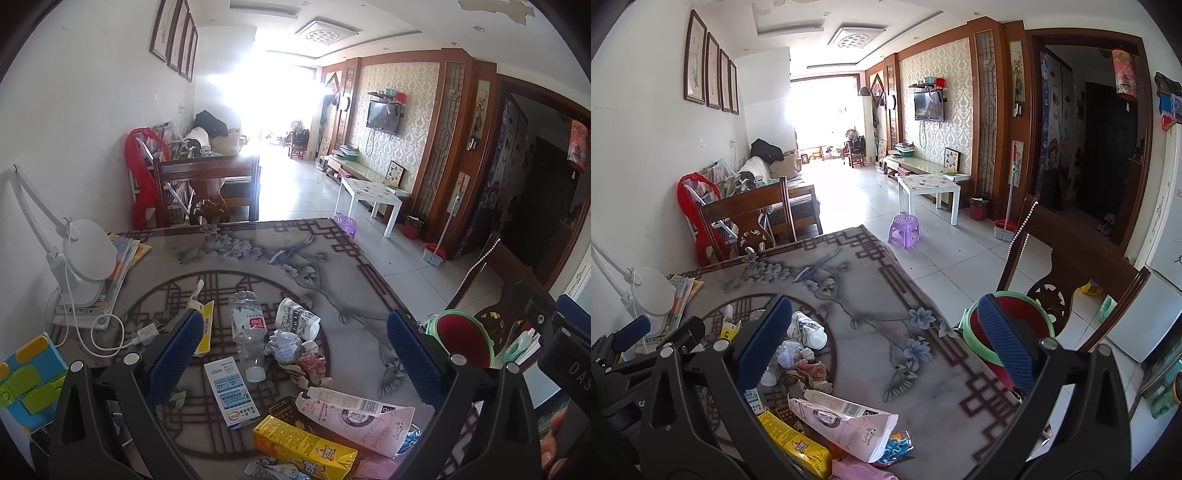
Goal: Collect trash
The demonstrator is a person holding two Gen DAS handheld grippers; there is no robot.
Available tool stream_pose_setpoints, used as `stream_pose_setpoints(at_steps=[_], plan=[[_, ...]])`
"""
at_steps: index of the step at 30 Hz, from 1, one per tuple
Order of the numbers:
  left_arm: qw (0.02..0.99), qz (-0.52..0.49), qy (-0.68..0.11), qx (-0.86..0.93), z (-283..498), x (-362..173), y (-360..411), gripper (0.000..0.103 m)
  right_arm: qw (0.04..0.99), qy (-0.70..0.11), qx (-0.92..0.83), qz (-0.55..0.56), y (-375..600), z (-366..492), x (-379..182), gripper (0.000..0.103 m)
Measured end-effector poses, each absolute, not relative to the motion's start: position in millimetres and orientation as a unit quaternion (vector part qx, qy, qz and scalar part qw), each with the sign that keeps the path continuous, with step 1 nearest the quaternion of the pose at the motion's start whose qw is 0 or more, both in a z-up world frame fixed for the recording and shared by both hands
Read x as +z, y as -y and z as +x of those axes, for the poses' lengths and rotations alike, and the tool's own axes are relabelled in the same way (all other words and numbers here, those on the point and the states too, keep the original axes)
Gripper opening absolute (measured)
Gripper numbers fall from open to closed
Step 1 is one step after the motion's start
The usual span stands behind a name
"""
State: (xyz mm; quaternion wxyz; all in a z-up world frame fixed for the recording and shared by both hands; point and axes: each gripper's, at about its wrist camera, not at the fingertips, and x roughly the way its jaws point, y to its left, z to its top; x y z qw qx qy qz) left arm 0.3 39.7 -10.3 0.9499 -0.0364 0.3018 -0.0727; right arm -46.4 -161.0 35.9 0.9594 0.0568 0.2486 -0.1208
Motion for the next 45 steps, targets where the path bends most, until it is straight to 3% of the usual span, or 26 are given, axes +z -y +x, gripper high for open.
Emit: stream_pose_setpoints(at_steps=[27,35,45], plan=[[0.948,-0.028,-0.310,-0.068,11,-10,-25,0.095,0.956,-0.266,-0.110,0.053,177,-35,26,0.099],[0.930,-0.043,-0.365,-0.027,18,-45,-59,0.095,0.902,-0.430,0.043,-0.004,158,3,-47,0.099],[0.883,-0.066,-0.465,0.013,-1,-117,-103,0.094,0.800,-0.563,0.191,-0.080,118,42,-143,0.099]])
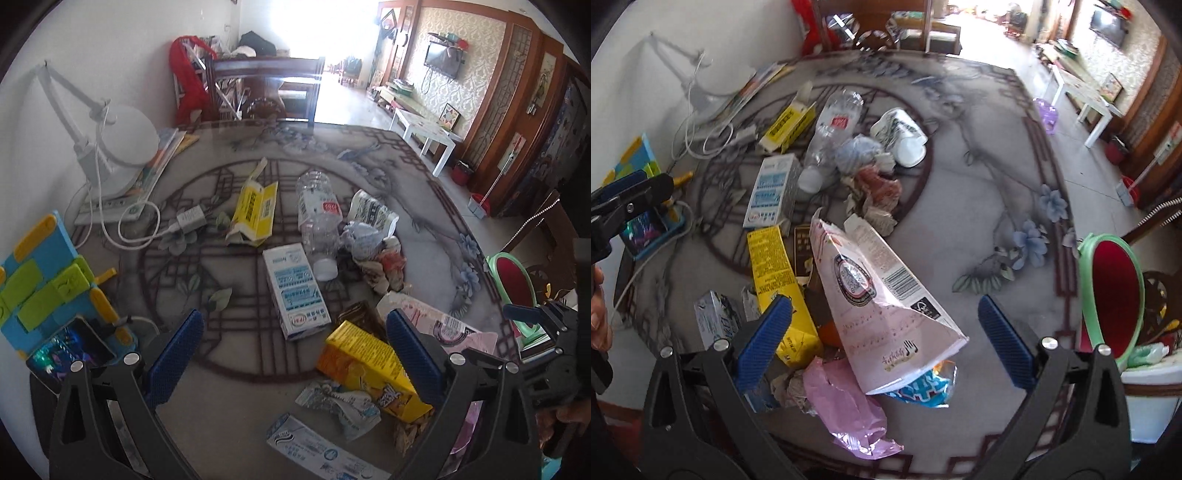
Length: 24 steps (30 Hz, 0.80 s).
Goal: Collect trash
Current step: 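Grasp the yellow juice box with the left tool while the right tool grasps the pink-white snack bag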
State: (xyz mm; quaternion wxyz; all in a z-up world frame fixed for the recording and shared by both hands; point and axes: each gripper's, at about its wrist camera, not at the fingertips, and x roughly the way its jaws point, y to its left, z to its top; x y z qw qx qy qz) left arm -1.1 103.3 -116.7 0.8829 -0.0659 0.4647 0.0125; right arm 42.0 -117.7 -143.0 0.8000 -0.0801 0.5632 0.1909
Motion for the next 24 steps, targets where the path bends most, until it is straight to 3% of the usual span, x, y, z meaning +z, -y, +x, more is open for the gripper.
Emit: stream_pose_setpoints(at_steps=[4,8,10,13,15,24], plan=[[0.869,-0.097,-0.486,-0.003,-5,-130,-104,0.094,0.724,-0.642,0.251,-0.026,119,73,-176,0.099],[0.856,-0.105,-0.506,-0.012,-6,-144,-92,0.094,0.692,-0.670,0.264,-0.059,115,86,-195,0.098],[0.844,-0.128,-0.521,-0.014,-6,-152,-88,0.094,0.683,-0.676,0.267,-0.067,116,90,-200,0.081],[0.829,-0.145,-0.540,-0.015,-6,-164,-81,0.093,0.685,-0.669,0.280,-0.068,120,95,-201,0.076],[0.822,-0.154,-0.549,-0.015,-5,-170,-74,0.088,0.693,-0.658,0.290,-0.059,126,98,-196,0.072],[0.789,-0.194,-0.582,0.002,20,-204,-33,0.087,0.747,-0.599,0.288,-0.021,155,110,-161,0.071]])
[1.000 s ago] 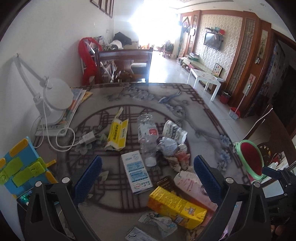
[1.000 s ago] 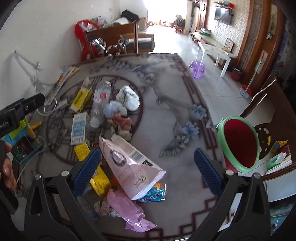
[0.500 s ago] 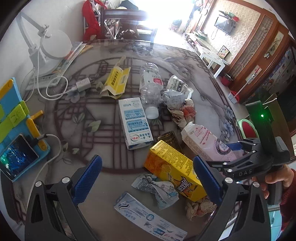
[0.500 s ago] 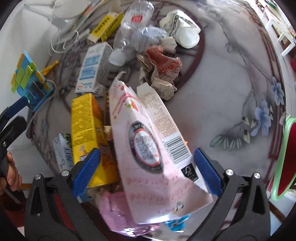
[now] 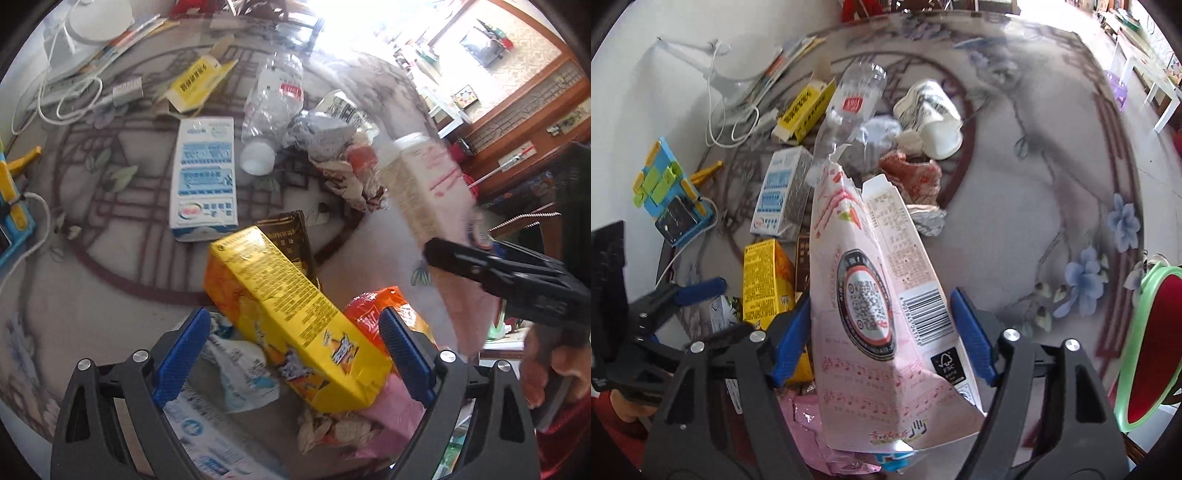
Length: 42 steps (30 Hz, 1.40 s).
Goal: Collect trash
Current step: 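Grasp the yellow juice box with the left tool while the right tool grasps the pink-white snack bag, then carry both items to the red bin and open both tools to drop them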
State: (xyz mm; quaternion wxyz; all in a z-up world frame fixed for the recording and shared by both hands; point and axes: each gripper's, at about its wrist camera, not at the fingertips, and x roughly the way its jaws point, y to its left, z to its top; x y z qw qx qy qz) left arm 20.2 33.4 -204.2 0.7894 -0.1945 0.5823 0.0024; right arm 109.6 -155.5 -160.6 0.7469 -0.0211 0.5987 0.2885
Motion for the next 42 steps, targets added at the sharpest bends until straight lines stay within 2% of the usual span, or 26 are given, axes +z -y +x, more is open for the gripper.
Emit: stream_pose_setpoints(at_steps=[1,3,4,6,8,16,25,35,42], plan=[[0.782,-0.201,-0.590,0.008,23,-208,-31,0.086,0.749,-0.596,0.288,-0.021,156,113,-160,0.071],[0.770,-0.215,-0.601,0.016,27,-217,-26,0.067,0.752,-0.592,0.288,-0.020,162,115,-156,0.071],[0.767,-0.219,-0.603,0.019,29,-220,-25,0.065,0.754,-0.590,0.288,-0.018,166,115,-152,0.071],[0.768,-0.228,-0.599,0.020,30,-222,-24,0.051,0.758,-0.585,0.287,-0.008,165,113,-151,0.071],[0.772,-0.230,-0.592,0.023,31,-220,-25,0.043,0.763,-0.581,0.285,0.005,168,113,-150,0.071],[0.828,-0.197,-0.524,0.030,40,-172,-16,0.041,0.788,-0.549,0.272,0.061,186,109,-136,0.071],[0.858,-0.147,-0.490,-0.033,80,-127,37,0.041,0.827,-0.511,0.217,0.092,237,108,-115,0.071],[0.858,-0.112,-0.488,-0.117,99,-119,121,0.041,0.837,-0.519,0.025,0.174,390,112,-142,0.071],[0.851,-0.085,-0.493,-0.163,107,-122,180,0.041,0.829,-0.530,-0.058,0.168,448,113,-168,0.073]])
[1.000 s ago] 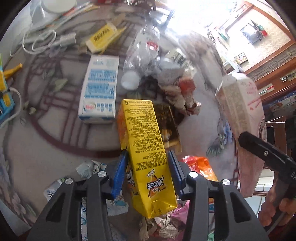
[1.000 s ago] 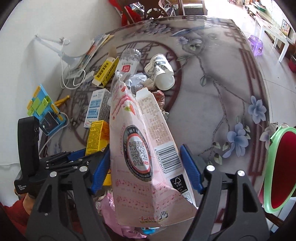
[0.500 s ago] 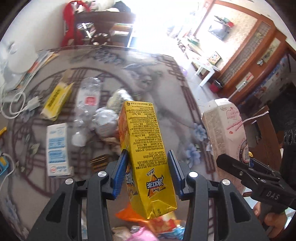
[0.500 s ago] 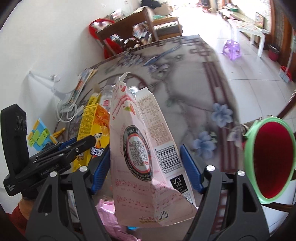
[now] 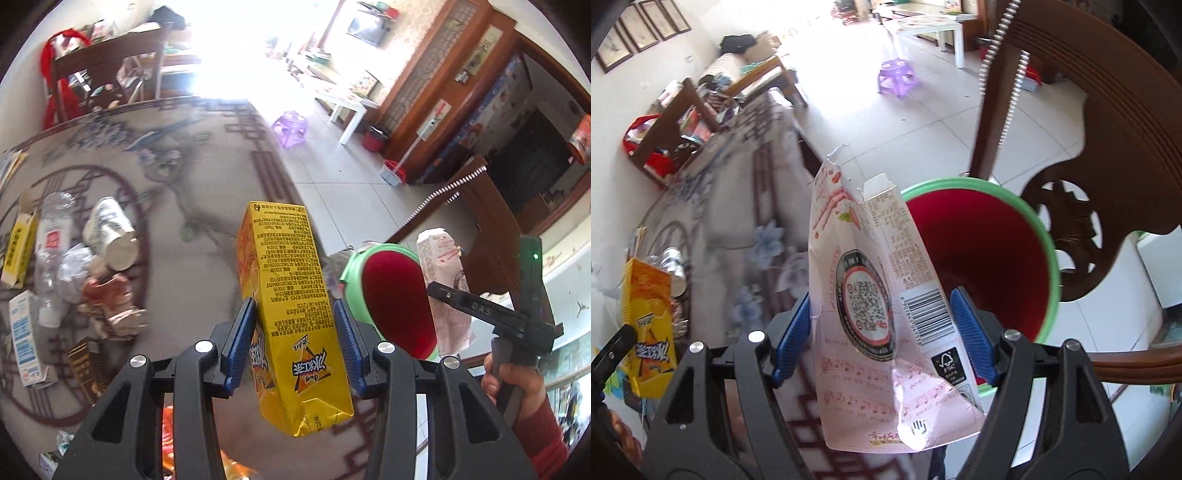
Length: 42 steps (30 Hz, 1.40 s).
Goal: Collect trash
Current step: 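Carry both items to the red bin and open both tools to drop them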
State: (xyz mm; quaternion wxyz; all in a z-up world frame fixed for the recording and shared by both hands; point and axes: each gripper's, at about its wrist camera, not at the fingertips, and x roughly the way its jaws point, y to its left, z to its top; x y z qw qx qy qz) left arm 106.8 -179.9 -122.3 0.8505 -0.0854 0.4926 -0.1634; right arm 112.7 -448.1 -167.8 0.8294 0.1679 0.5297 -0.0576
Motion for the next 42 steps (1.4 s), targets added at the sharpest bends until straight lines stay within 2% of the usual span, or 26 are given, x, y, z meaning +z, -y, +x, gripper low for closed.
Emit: stream_pose_setpoints(at_steps=[4,6,7,25,26,28,29,34,42], plan=[[0.846,-0.066,-0.492,-0.195,112,-126,211,0.041,0.831,-0.525,-0.075,0.167,463,110,-174,0.075],[0.843,-0.061,-0.492,-0.208,117,-130,224,0.041,0.830,-0.524,-0.088,0.171,471,110,-175,0.087],[0.841,-0.059,-0.492,-0.216,120,-132,232,0.041,0.830,-0.522,-0.092,0.174,480,110,-175,0.089],[0.805,0.019,-0.495,-0.326,147,-166,382,0.042,0.839,-0.476,-0.173,0.199,547,35,-142,0.089],[0.805,0.020,-0.495,-0.326,147,-166,385,0.043,0.838,-0.475,-0.176,0.201,549,33,-141,0.089],[0.804,0.022,-0.498,-0.324,149,-168,389,0.067,0.837,-0.474,-0.181,0.205,552,29,-141,0.089],[0.804,0.020,-0.497,-0.327,149,-167,388,0.075,0.837,-0.474,-0.181,0.207,552,27,-141,0.089],[0.809,0.010,-0.488,-0.327,144,-155,373,0.075,0.840,-0.473,-0.174,0.200,541,26,-138,0.089],[0.844,-0.047,-0.462,-0.269,122,-121,297,0.075,0.847,-0.487,-0.119,0.176,489,39,-138,0.089]])
